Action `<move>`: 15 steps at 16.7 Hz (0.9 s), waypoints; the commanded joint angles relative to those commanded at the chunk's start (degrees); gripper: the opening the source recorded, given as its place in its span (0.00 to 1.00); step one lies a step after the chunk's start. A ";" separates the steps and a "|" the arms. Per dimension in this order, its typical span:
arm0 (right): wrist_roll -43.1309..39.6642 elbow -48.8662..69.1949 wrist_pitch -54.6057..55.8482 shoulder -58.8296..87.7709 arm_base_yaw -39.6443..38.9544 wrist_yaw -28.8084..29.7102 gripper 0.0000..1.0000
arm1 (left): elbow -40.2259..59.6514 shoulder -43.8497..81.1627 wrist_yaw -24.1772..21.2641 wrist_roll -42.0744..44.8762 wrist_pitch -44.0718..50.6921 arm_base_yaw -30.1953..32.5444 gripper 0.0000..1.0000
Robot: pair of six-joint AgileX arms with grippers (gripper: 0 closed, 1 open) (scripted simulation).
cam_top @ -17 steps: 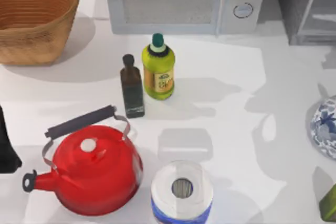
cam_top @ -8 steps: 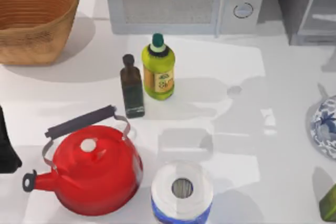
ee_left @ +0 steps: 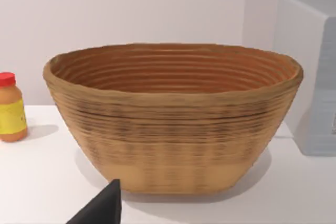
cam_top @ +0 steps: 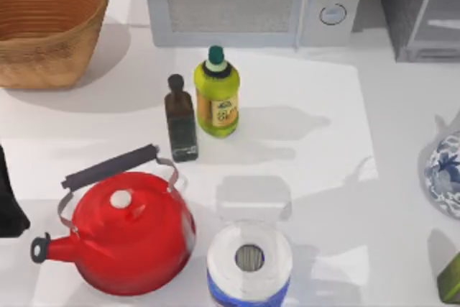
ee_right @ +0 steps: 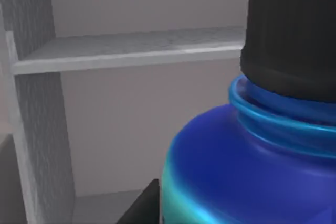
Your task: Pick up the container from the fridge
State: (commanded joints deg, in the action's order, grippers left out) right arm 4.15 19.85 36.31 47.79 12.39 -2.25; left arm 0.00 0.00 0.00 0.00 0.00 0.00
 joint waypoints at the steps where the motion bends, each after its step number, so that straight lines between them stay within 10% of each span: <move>1: -0.17 -2.05 -3.35 -5.05 -0.78 0.57 0.00 | 0.00 0.00 0.00 0.00 0.00 0.00 1.00; 15: -4.15 -19.85 -36.31 -47.79 -12.38 2.24 0.00 | 0.00 0.00 0.00 0.00 0.00 0.00 1.00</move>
State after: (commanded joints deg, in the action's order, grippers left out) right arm 0.00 0.00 0.00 0.00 0.01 -0.01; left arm 0.00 0.00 0.00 0.00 0.00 0.00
